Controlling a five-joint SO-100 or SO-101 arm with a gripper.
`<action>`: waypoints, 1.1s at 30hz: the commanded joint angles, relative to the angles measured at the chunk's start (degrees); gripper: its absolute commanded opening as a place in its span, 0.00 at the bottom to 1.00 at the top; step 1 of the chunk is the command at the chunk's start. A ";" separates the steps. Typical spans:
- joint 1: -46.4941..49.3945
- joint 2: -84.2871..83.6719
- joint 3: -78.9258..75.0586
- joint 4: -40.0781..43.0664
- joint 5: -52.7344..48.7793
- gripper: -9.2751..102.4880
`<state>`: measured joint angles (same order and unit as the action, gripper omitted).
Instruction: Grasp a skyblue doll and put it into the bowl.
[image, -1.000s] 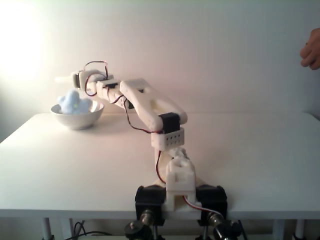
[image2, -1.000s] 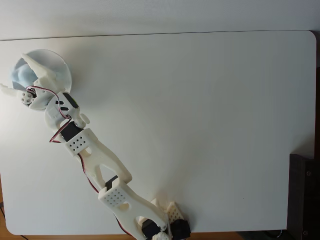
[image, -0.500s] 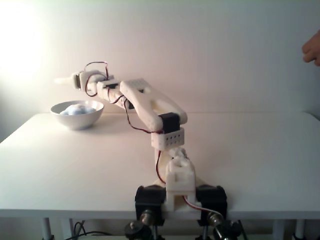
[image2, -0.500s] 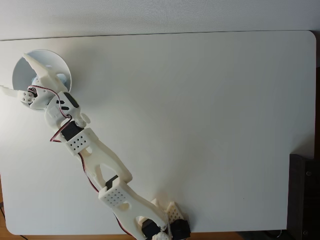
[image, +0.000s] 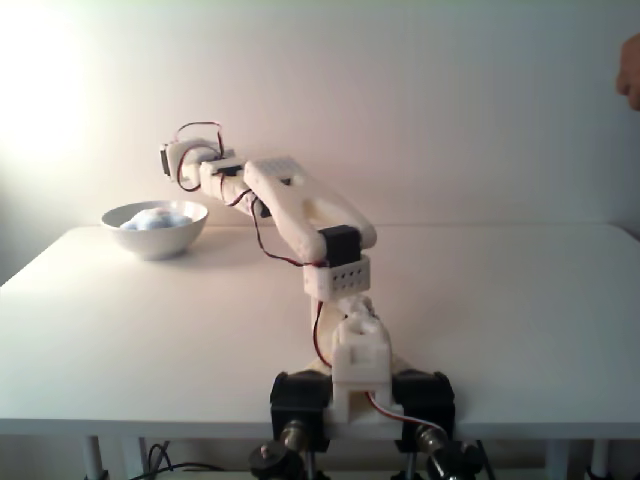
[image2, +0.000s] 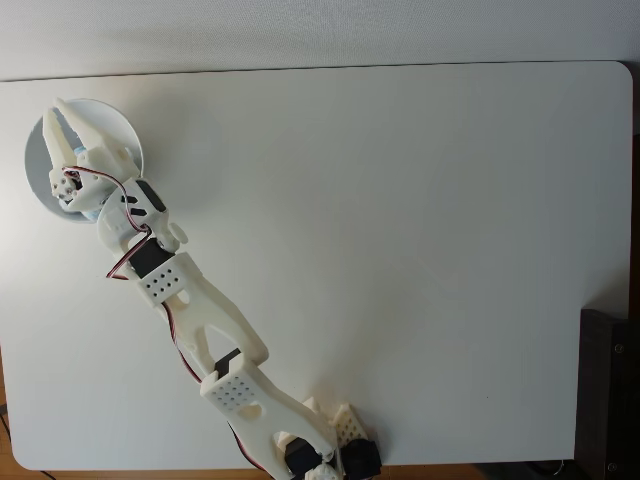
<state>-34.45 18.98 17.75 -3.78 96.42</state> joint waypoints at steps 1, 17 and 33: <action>0.00 1.85 -2.55 0.09 -1.58 0.10; 0.88 27.86 -2.81 59.24 -10.63 0.08; 17.31 58.97 -2.20 97.12 -19.51 0.08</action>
<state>-19.78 69.87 17.14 87.89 77.52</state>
